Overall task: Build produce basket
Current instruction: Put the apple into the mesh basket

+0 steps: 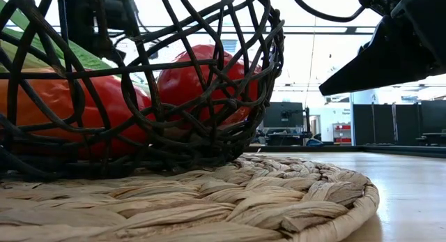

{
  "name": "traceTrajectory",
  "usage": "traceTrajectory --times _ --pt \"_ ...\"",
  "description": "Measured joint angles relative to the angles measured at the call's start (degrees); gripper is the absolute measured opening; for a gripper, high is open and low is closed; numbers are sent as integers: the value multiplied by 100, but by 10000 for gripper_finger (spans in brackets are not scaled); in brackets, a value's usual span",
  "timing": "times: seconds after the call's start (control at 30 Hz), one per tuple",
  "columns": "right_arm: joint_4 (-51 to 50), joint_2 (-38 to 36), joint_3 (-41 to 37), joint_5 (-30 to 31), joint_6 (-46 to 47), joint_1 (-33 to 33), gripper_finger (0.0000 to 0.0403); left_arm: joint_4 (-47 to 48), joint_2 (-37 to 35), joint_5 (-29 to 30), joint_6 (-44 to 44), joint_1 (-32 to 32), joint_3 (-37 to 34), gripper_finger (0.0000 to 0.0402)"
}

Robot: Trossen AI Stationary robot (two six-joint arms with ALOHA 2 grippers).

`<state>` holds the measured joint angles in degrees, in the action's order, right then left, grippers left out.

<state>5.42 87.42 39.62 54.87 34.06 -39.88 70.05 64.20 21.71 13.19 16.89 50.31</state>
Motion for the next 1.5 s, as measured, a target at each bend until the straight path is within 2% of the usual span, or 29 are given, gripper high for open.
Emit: traceTrajectory --times 0.2,0.33,0.63,0.77,1.1,1.5 --pt "2 0 0 2 2 2 384 -74 -524 3 624 403 -536 300" --pt "4 0 0 2 4 2 384 -506 -723 -1 709 730 -822 300" --pt "204 0 0 2 0 2 384 -1005 -657 -438 600 1408 -929 300" --pt "289 0 0 2 -13 2 384 -1379 -409 -522 595 1703 -1022 300" --pt "310 0 31 -110 -4 7 384 -1375 573 -38 632 2295 -977 300" --pt "312 0 39 -116 -48 7 384 -1477 1189 48 748 2430 -934 301"
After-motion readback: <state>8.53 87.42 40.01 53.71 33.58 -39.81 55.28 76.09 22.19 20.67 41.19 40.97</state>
